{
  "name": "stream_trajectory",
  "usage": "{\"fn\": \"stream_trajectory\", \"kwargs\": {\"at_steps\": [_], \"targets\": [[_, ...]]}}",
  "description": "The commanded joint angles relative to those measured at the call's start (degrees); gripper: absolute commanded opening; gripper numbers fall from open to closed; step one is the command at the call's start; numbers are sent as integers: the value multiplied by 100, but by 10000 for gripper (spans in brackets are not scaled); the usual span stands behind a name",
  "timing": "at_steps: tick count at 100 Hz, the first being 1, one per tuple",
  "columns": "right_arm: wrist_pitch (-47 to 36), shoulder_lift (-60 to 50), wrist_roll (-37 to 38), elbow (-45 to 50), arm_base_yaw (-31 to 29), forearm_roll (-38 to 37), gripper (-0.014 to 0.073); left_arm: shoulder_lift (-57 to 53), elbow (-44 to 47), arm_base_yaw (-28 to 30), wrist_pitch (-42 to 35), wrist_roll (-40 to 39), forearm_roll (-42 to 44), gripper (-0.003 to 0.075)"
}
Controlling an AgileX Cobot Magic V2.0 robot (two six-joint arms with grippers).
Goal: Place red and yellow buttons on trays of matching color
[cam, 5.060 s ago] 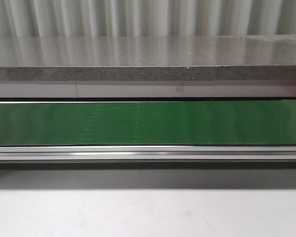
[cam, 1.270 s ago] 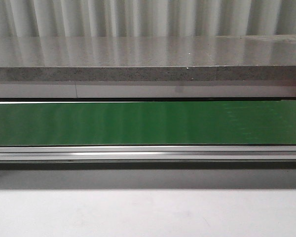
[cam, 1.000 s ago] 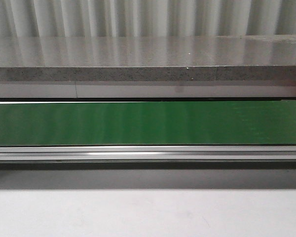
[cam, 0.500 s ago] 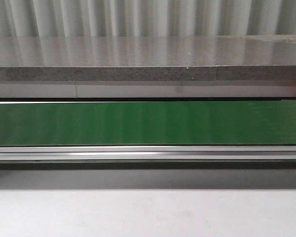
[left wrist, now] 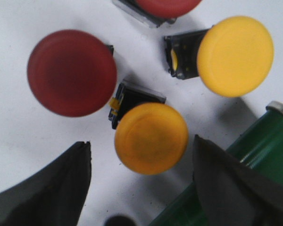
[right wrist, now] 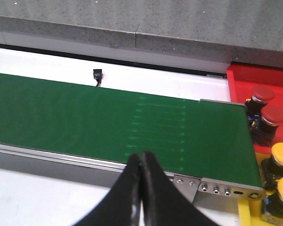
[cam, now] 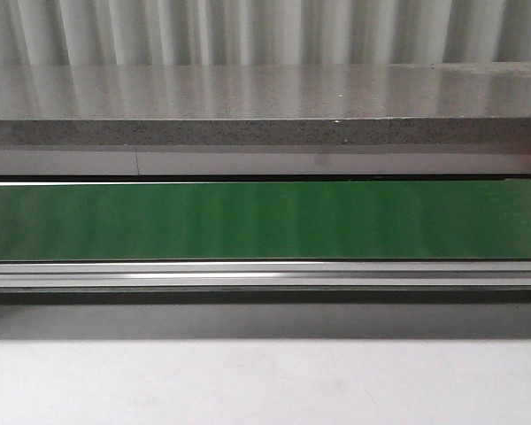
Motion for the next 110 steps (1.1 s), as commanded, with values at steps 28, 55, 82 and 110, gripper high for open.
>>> {"fn": "stream_trajectory", "kwargs": {"at_steps": [28, 55, 82, 110], "targets": [[-386, 47, -54, -140, 4, 22, -66, 41, -398, 21, -199, -85, -100, 388], [-386, 47, -54, -140, 4, 22, -66, 41, -446, 21, -99, 0, -100, 135], [-386, 47, -54, -140, 4, 22, -66, -315, -495, 21, 270, 589, -86, 119], [-375, 47, -54, -140, 4, 22, -66, -1285, -396, 9, 352, 1168, -18, 116]]}}
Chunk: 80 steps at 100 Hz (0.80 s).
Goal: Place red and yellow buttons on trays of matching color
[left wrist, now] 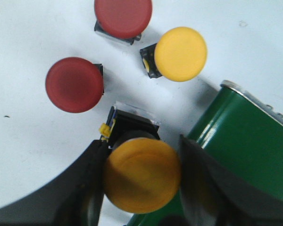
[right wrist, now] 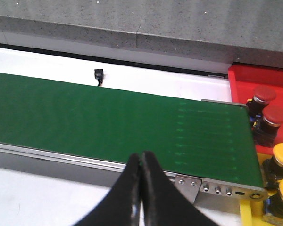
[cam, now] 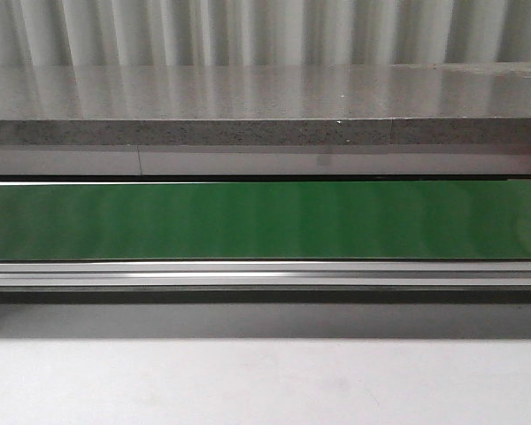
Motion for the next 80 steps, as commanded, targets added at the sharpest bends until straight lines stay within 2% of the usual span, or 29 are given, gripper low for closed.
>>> {"fn": "stream_trajectory", "kwargs": {"at_steps": [1, 32, 56, 80], "targets": [[-378, 47, -54, -140, 4, 22, -66, -628, -74, 9, -46, 209, -55, 116], [-373, 47, -54, -140, 4, 22, -66, -1783, 688, -354, -196, 466, -97, 116], [-372, 47, -54, -140, 4, 22, -66, -1831, 933, -923, -295, 575, -167, 117], [-372, 47, -54, -140, 4, 22, -66, -1492, 949, -1220, -287, 575, -240, 117]]}}
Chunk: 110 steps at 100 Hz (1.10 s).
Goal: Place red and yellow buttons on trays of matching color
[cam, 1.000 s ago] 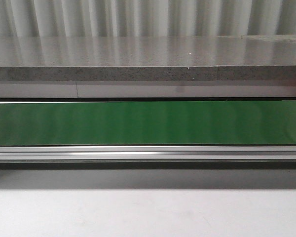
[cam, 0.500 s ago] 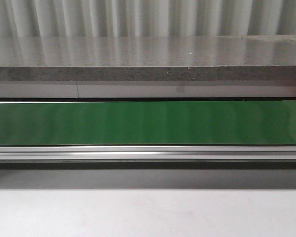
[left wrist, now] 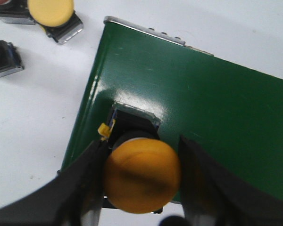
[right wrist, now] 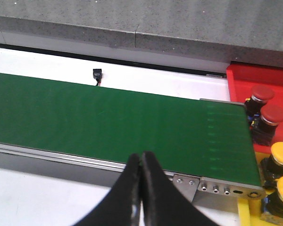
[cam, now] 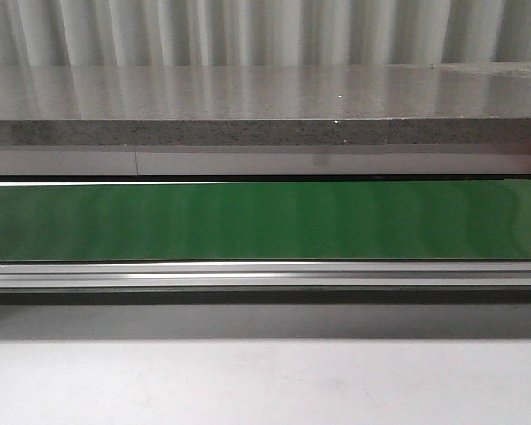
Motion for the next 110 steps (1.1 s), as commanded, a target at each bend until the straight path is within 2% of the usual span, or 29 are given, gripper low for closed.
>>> {"fn": "stream_trajectory", "kwargs": {"at_steps": [1, 18, 23, 30, 43, 50, 77, 87, 110], "targets": [[-382, 47, -54, -140, 4, 22, -66, -2, -129, -66, -180, 11, -160, 117], [-382, 47, -54, -140, 4, 22, -66, 304, -129, -66, -143, 27, -323, 120], [-382, 47, -54, -140, 4, 22, -66, 304, -129, -66, -143, 54, -323, 141], [-382, 47, -54, -140, 4, 22, -66, 304, -151, -66, -121, 54, -323, 228], [-382, 47, -54, -140, 4, 22, -66, 304, -178, -66, -106, 162, -377, 490], [-382, 47, -54, -140, 4, 22, -66, 304, -178, -66, -143, 162, -432, 551], [-382, 47, -54, -140, 4, 22, -66, -8, -193, -55, -613, 191, -513, 513], [-382, 47, -54, -140, 4, 22, -66, -153, -327, 15, -510, 191, -35, 514], [-382, 47, -54, -140, 4, 22, -66, -186, -405, 756, 23, 191, 220, 514]]}}
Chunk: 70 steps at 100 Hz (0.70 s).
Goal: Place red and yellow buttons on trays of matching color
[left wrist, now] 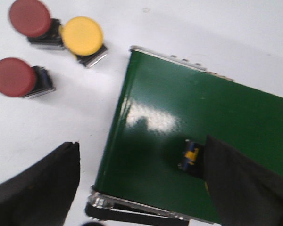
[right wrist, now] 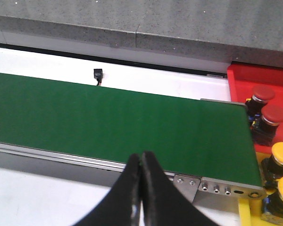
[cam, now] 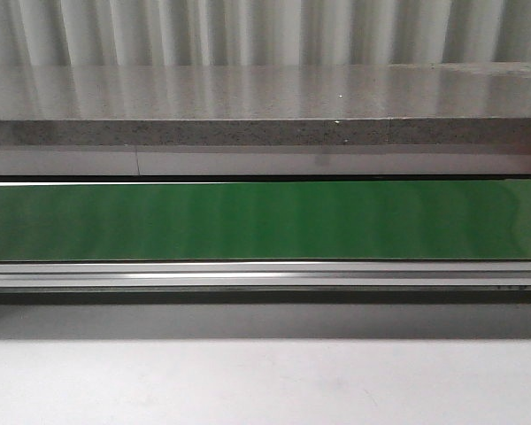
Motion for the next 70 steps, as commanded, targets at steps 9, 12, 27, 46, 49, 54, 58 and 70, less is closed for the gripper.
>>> {"fn": "stream_trajectory", "kwargs": {"at_steps": [9, 12, 27, 46, 49, 54, 58, 70], "targets": [[-382, 47, -54, -140, 4, 22, -66, -81, -117, 613, 103, 9, 22, 514], [-382, 47, -54, -140, 4, 22, -66, -3, -117, 710, 185, 9, 22, 514], [-382, 47, -54, -140, 4, 22, -66, 542, -117, 1024, 220, 9, 2, 514], [-382, 47, -54, -140, 4, 22, -66, 1148, -189, 1034, -171, 9, 2, 514], [-382, 47, -54, -140, 4, 22, -66, 1217, -191, 1034, -228, 9, 2, 514], [-382, 47, -54, -140, 4, 22, -66, 1324, -191, 1046, -363, -4, 2, 514], [-382, 47, -54, -140, 4, 22, -66, 1417, -191, 1046, -451, -34, 2, 514], [-375, 47, -54, -140, 4, 22, -66, 1684, -191, 1046, -805, -33, 16, 514]]}}
